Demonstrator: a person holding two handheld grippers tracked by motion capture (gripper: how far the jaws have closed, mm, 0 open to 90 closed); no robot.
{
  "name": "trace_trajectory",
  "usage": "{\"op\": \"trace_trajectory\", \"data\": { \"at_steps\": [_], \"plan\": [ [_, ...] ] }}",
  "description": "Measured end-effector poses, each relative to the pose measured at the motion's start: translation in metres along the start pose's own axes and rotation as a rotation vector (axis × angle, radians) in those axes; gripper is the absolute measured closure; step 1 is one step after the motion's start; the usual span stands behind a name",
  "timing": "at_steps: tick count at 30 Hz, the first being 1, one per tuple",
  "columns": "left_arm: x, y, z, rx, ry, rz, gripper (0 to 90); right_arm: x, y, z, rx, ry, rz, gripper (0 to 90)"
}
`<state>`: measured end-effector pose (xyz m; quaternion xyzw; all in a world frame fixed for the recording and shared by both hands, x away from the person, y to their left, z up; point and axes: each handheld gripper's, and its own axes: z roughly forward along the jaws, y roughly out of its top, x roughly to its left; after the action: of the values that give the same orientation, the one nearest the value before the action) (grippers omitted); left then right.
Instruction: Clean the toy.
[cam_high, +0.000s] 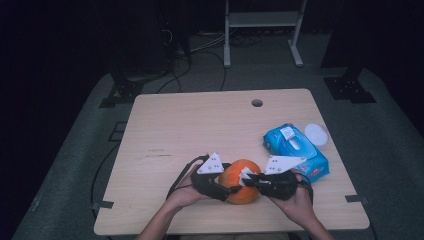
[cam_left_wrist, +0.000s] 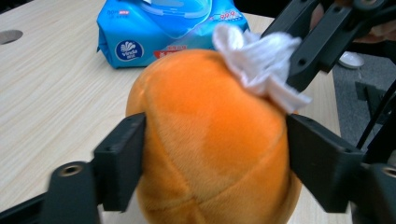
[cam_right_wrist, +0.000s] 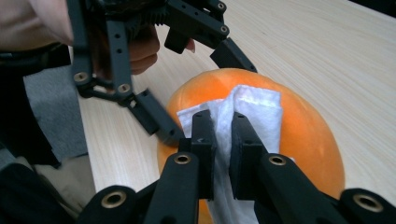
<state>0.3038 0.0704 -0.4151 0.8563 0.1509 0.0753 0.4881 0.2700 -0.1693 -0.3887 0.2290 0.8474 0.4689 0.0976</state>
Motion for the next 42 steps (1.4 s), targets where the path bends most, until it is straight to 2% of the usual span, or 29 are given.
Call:
{"op": "trace_trajectory", "data": {
  "at_steps": [2, 5, 6, 7, 8, 9, 12, 14, 17, 19, 20, 21, 22, 25, 26, 27, 29, 30, 31, 32, 33, 34, 35, 37, 38, 39, 41, 42],
  "plan": [
    [0.003, -0.002, -0.001, 0.001, 0.010, -0.008, 27.9, -0.004, -0.001, -0.003, -0.005, 0.008, 0.014, 81.4],
    [0.011, -0.007, -0.004, 0.003, 0.021, -0.052, 28.5, -0.010, -0.007, -0.005, 0.017, -0.026, 0.019, 81.3],
    [0.014, -0.008, -0.004, 0.002, 0.021, -0.068, 28.4, -0.015, -0.013, -0.004, 0.032, -0.030, 0.041, 81.3],
    [0.016, -0.010, -0.004, -0.007, 0.018, -0.089, 28.4, -0.015, -0.013, -0.004, 0.032, -0.030, 0.041, 81.3],
    [0.017, -0.011, -0.004, -0.009, 0.014, -0.099, 27.6, -0.017, -0.017, -0.002, 0.035, -0.021, 0.063, 81.3],
    [0.017, -0.011, -0.004, -0.009, 0.015, -0.103, 27.6, -0.017, -0.017, -0.002, 0.035, -0.021, 0.063, 81.3],
    [0.015, -0.009, -0.003, -0.005, 0.028, -0.106, 27.1, -0.010, -0.012, 0.000, 0.026, -0.010, 0.041, 81.3],
    [0.014, -0.009, -0.001, -0.009, 0.033, -0.110, 27.2, -0.001, -0.009, 0.004, 0.014, 0.041, 0.019, 81.3],
    [0.014, -0.010, -0.002, -0.011, 0.028, -0.101, 28.1, 0.001, -0.007, 0.005, 0.023, 0.026, -0.007, 81.4],
    [0.013, -0.010, -0.002, -0.014, 0.019, -0.087, 29.0, -0.004, -0.007, 0.002, 0.013, 0.015, 0.014, 81.4],
    [0.012, -0.010, -0.002, -0.013, 0.015, -0.077, 29.4, -0.009, -0.008, -0.002, 0.003, -0.016, 0.027, 81.3],
    [0.012, -0.010, -0.002, -0.015, 0.012, -0.069, 29.4, -0.009, -0.008, -0.002, 0.003, -0.016, 0.027, 81.3],
    [0.010, -0.009, -0.002, -0.014, 0.006, -0.056, 29.2, -0.014, -0.009, -0.005, 0.000, -0.036, 0.042, 81.3],
    [0.011, -0.009, -0.002, -0.021, -0.017, -0.051, 26.9, -0.018, -0.012, -0.005, 0.008, -0.025, 0.058, 81.1],
    [0.012, -0.008, -0.003, -0.021, -0.029, -0.066, 19.3, -0.018, -0.015, -0.003, 0.023, -0.008, 0.061, 81.1],
    [0.014, -0.008, -0.004, -0.021, -0.033, -0.085, 19.3, -0.018, -0.015, -0.003, 0.023, -0.008, 0.061, 81.1],
    [0.018, -0.009, -0.004, -0.015, -0.037, -0.142, 12.0, -0.014, -0.016, -0.001, 0.030, 0.013, 0.058, 81.1],
    [0.019, -0.011, -0.002, 0.002, -0.057, -0.170, 10.1, -0.012, -0.016, 0.000, 0.030, 0.027, 0.055, 81.1],
    [0.019, -0.012, 0.000, 0.012, -0.075, -0.177, 10.3, -0.009, -0.016, 0.001, 0.036, 0.043, 0.055, 81.1],
    [0.017, -0.014, 0.001, 0.014, -0.087, -0.170, 12.3, -0.007, -0.016, 0.002, 0.038, 0.043, 0.043, 81.1],
    [0.016, -0.014, 0.000, 0.006, -0.084, -0.152, 18.1, -0.006, -0.015, 0.002, 0.046, 0.042, 0.035, 81.1],
    [0.015, -0.013, -0.001, -0.002, -0.083, -0.131, 28.8, -0.006, -0.014, 0.001, 0.042, 0.042, 0.041, 81.1],
    [0.014, -0.013, -0.002, -0.014, -0.080, -0.114, 31.5, -0.006, -0.014, 0.000, 0.038, 0.041, 0.044, 81.2],
    [0.012, -0.011, -0.006, -0.074, -0.064, -0.059, 33.2, -0.006, -0.013, -0.001, 0.028, 0.035, 0.040, 81.2],
    [0.010, -0.008, -0.008, -0.104, -0.045, -0.002, 34.0, -0.006, -0.012, -0.004, 0.017, 0.027, 0.037, 81.2],
    [0.009, -0.006, -0.010, -0.119, -0.032, 0.027, 34.7, -0.005, -0.007, -0.011, -0.011, 0.016, 0.027, 81.2],
    [0.005, -0.003, -0.011, -0.113, 0.009, 0.112, 34.7, -0.005, -0.005, -0.014, -0.021, 0.007, 0.018, 81.2],
    [0.002, -0.004, -0.008, -0.092, 0.020, 0.148, 34.7, -0.006, -0.004, -0.016, -0.033, 0.000, 0.015, 81.2]
  ]
}}
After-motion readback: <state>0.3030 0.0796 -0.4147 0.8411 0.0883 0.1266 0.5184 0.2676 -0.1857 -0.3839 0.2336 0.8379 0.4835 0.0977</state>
